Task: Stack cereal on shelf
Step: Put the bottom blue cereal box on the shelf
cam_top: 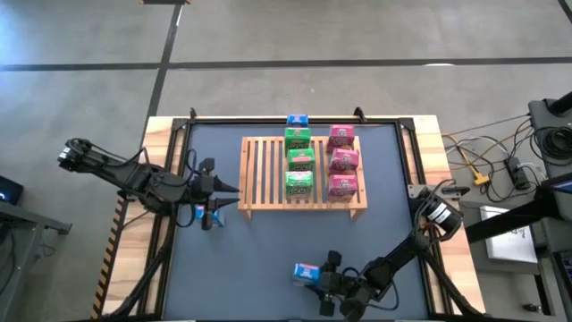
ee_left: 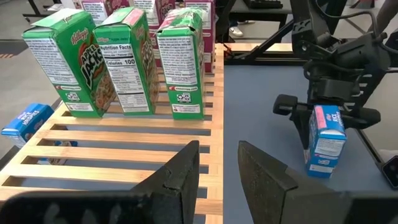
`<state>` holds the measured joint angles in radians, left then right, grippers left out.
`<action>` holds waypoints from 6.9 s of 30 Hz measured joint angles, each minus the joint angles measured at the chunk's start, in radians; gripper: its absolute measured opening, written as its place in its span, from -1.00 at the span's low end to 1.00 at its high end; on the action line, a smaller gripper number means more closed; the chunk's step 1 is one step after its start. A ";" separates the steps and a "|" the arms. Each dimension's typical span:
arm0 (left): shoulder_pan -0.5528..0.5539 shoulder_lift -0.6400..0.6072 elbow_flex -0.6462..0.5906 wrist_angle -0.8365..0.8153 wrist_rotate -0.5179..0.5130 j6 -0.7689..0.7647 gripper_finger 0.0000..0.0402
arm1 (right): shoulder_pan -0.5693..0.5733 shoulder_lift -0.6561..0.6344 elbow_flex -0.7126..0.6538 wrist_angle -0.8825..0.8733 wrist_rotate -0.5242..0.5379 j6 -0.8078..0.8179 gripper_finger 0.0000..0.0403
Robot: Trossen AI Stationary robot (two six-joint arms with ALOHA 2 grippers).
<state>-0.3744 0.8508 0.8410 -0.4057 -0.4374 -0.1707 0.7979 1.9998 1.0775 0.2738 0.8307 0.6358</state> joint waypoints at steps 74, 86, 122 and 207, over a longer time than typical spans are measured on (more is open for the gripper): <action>-0.034 0.593 0.272 0.471 0.192 0.012 0.88 | -0.195 -0.439 -0.002 0.066 -0.028 -0.517 -0.09; -0.035 0.696 0.462 0.319 0.186 0.027 0.61 | -0.194 -0.438 -0.002 0.068 -0.082 -0.528 -0.09; -0.034 0.292 0.306 0.161 -0.003 0.162 -0.38 | -0.028 -0.572 -0.001 -0.007 -0.091 -0.666 0.52; 1.094 0.376 -0.181 0.771 1.138 0.312 -0.10 | 0.033 -1.061 -0.320 0.082 -0.299 -0.871 0.25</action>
<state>0.7200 1.2270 0.6598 0.3649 0.7006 0.1417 0.8310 0.9386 0.7578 0.3557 0.5317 -0.2348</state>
